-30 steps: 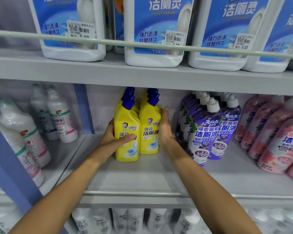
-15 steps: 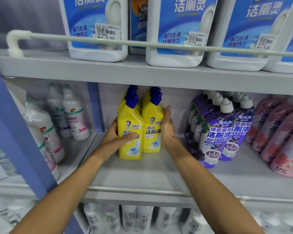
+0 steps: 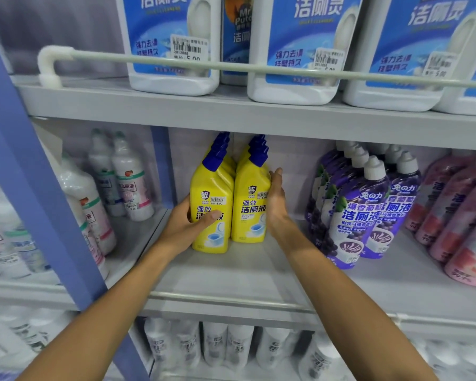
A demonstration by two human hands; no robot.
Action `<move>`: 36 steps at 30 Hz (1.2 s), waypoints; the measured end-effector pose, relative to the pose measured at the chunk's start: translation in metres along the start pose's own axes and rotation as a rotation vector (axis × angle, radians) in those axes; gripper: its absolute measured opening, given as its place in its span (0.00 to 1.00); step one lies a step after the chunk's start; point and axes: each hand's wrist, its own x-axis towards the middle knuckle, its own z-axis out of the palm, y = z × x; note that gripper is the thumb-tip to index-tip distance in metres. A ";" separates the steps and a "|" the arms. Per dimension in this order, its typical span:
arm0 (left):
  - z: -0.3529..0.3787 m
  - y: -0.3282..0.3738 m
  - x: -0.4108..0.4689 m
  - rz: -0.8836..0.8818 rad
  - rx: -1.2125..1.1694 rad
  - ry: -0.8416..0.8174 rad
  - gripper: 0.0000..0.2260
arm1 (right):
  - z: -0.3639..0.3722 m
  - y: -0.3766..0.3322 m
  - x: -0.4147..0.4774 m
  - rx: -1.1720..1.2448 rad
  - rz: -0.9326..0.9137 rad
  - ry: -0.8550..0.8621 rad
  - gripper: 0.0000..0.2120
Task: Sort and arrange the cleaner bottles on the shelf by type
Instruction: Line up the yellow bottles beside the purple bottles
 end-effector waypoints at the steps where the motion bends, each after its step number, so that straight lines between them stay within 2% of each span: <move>1: 0.000 0.001 -0.002 0.007 0.006 0.018 0.27 | 0.000 0.000 -0.003 -0.010 -0.002 -0.011 0.23; 3: 0.000 -0.001 -0.003 0.003 0.004 0.051 0.29 | -0.002 0.005 -0.006 -0.027 -0.050 -0.050 0.27; 7: 0.003 -0.003 -0.003 -0.007 -0.001 0.087 0.23 | -0.008 0.021 -0.016 -0.165 -0.251 -0.091 0.35; 9: 0.006 -0.006 -0.001 -0.007 -0.012 0.103 0.20 | -0.012 0.032 -0.018 -0.215 -0.348 -0.101 0.34; 12: 0.011 -0.008 0.000 -0.005 -0.031 0.118 0.19 | -0.008 0.036 -0.025 -0.189 -0.433 -0.080 0.25; 17: 0.017 -0.005 -0.001 0.007 -0.065 0.095 0.26 | 0.003 0.038 -0.030 -0.160 -0.469 0.009 0.23; 19: 0.016 -0.003 -0.003 0.007 -0.069 0.103 0.29 | 0.000 0.036 -0.032 -0.195 -0.479 -0.001 0.23; 22: 0.016 -0.007 -0.004 0.009 -0.037 0.119 0.27 | -0.010 0.040 -0.037 -0.257 -0.485 -0.049 0.23; 26: 0.020 -0.020 -0.010 0.029 0.016 0.118 0.34 | -0.019 0.061 -0.035 -0.311 -0.426 -0.079 0.27; 30: 0.022 -0.029 -0.010 0.002 0.016 0.143 0.33 | -0.013 0.064 -0.033 -0.307 -0.365 -0.019 0.24; 34: 0.020 -0.030 -0.009 -0.016 0.063 0.138 0.32 | -0.012 0.062 -0.036 -0.310 -0.345 -0.005 0.25; 36: 0.020 -0.025 -0.011 -0.013 0.066 0.129 0.35 | -0.011 0.059 -0.040 -0.328 -0.337 0.012 0.25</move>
